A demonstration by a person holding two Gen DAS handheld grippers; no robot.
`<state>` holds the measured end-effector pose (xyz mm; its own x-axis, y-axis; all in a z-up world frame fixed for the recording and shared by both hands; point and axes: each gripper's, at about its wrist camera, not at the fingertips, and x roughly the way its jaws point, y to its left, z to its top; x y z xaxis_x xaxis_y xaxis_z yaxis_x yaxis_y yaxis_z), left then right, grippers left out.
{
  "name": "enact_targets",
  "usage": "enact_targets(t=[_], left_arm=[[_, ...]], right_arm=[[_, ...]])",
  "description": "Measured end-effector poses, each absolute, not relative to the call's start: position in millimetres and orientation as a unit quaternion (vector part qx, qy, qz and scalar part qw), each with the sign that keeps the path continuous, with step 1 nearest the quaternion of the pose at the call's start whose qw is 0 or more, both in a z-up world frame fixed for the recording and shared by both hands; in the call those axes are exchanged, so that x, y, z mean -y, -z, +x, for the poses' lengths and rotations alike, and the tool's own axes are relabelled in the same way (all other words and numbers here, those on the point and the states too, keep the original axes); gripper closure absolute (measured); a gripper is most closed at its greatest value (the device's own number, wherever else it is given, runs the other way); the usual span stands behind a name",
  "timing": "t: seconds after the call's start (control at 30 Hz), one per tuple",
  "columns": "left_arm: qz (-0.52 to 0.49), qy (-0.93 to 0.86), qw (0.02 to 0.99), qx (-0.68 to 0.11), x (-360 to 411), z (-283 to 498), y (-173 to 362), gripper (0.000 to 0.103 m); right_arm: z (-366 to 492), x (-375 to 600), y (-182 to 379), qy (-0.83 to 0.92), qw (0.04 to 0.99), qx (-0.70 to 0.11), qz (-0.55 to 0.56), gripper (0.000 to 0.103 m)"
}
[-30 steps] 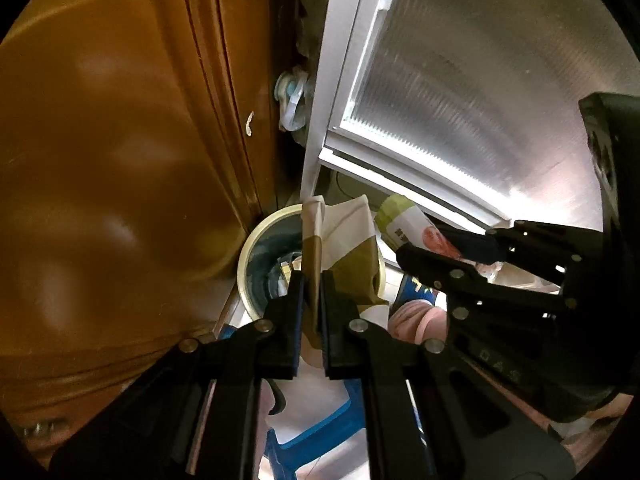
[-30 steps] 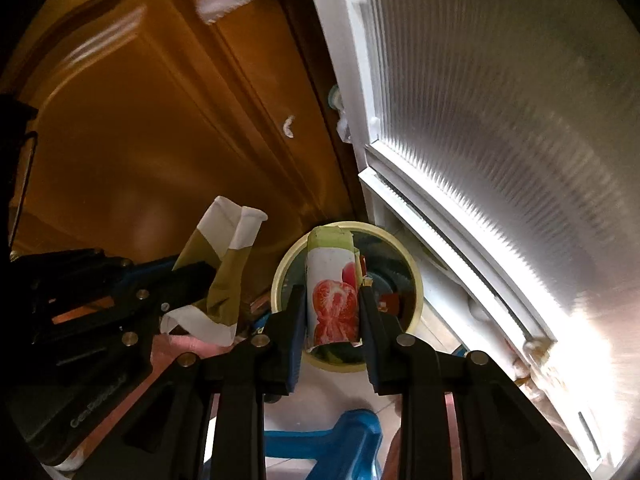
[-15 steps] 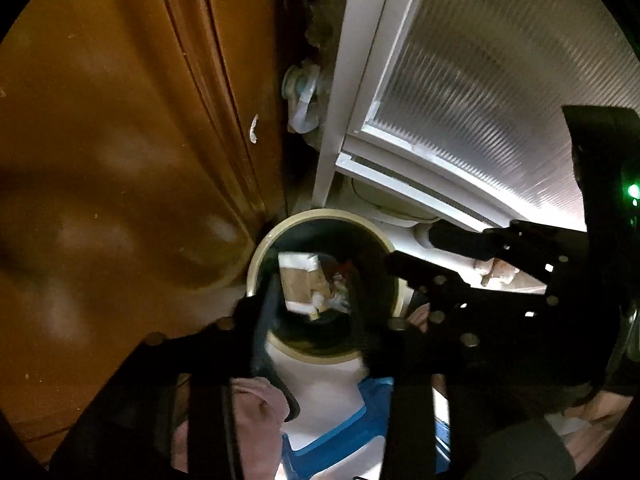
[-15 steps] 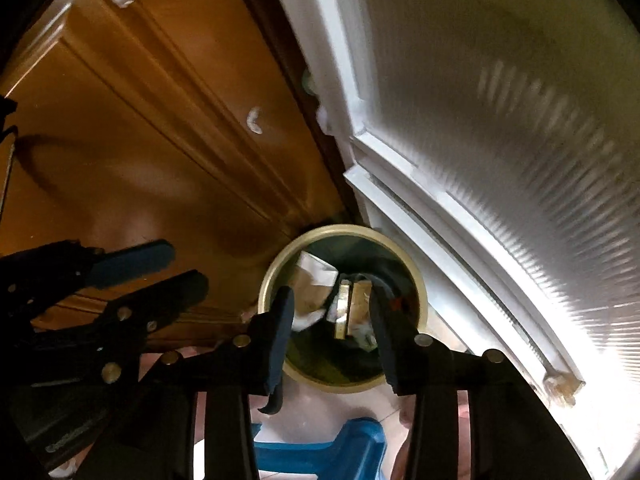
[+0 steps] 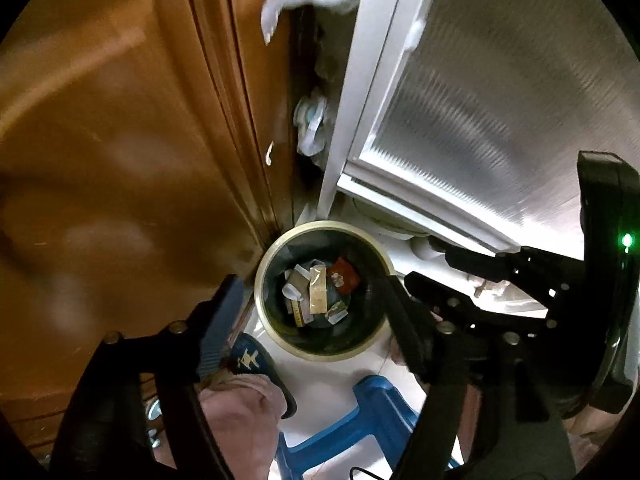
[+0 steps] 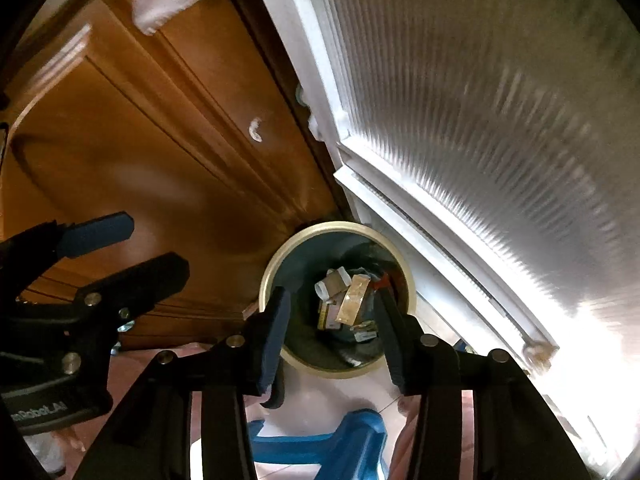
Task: Collect trash
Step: 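Open the left tool to drop the packaging while the right drops the carton, then raise both empty tools back toward the table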
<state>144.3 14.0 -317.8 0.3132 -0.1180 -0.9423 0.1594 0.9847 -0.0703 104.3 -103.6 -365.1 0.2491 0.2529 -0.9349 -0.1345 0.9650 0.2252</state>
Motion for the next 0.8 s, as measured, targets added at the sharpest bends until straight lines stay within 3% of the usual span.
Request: enact_targets(t=[0.07,0.27,0.37,0.8], left_arm=[[0.014,0.089,0.808,-0.582,-14,141,308,0.020],[-0.010,0.111,0.816,-0.567,-13,120,265,0.019],[-0.020,0.117,0.823,-0.556,-14,107,243,0.010],[-0.007,0.124,0.846,-0.519,-22,55,172,0.010]], right_arm=[[97,103,351,-0.124,0.795,-0.593,0.047,0.055],[71,104,302,-0.126,0.812,-0.569,0.037,0.053],[56,105,275,-0.127,0.821,-0.556,0.033,0.052],[5,104,188,-0.120,0.862,-0.493,0.001,0.049]])
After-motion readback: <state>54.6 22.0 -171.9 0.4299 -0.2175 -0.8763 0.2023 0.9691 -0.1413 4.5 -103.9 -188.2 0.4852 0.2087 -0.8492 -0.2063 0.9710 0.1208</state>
